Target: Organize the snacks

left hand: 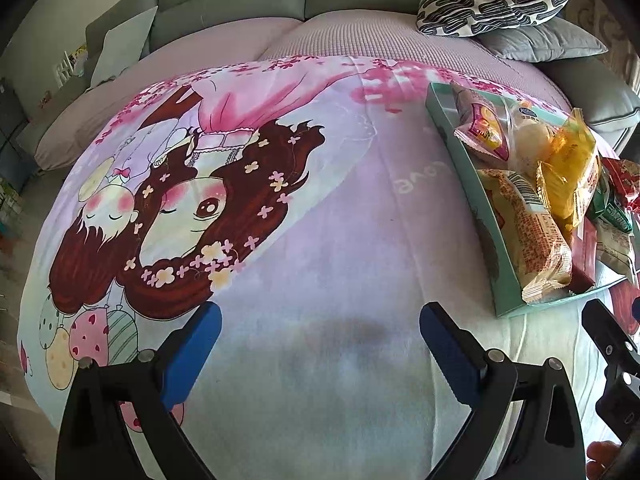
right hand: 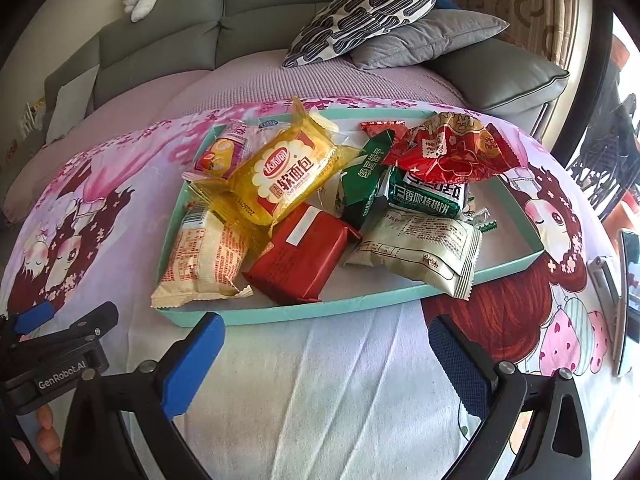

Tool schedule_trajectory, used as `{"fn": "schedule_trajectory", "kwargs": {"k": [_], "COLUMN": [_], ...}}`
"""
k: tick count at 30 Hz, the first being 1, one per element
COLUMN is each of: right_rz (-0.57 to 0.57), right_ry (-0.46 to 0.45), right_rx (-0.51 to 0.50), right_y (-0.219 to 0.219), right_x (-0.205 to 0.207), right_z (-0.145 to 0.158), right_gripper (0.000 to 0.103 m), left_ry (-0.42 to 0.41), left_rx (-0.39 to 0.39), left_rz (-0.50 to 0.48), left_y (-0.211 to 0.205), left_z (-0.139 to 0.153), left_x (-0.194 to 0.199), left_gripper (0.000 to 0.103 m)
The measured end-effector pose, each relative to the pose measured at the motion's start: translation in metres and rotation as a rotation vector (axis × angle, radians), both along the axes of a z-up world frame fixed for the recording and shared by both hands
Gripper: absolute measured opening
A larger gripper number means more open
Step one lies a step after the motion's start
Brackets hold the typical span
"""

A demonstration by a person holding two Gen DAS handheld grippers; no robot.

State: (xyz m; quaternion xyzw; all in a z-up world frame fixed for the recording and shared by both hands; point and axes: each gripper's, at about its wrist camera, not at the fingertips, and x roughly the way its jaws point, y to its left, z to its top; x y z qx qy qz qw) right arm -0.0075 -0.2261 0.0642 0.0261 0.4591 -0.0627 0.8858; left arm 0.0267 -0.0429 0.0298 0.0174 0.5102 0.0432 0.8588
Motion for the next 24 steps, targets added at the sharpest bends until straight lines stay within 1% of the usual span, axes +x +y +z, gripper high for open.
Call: {"fn": "schedule_trajectory", "kwargs": {"k": [10, 24], "right_rz": [0.015, 0.020], "right_ry": [0.015, 0.020], "right_rx": [-0.025, -0.026], "right_y": [0.0043, 0.0031], "right_x": [0.0023, 0.0014], "right_z": [-0.0052, -0.0066], "right_gripper": [0.103, 0.103], "left_ry": [-0.008, -0.009], "left_rx": [-0.019, -0.024], "left_rz": [-0.002, 0.008], "left_y": [0.0025, 0.0030], "left_z": [-0.0005, 0.0002], "left_x": [0.0029, 0.0032], "left_gripper": [0.099, 0.099]}}
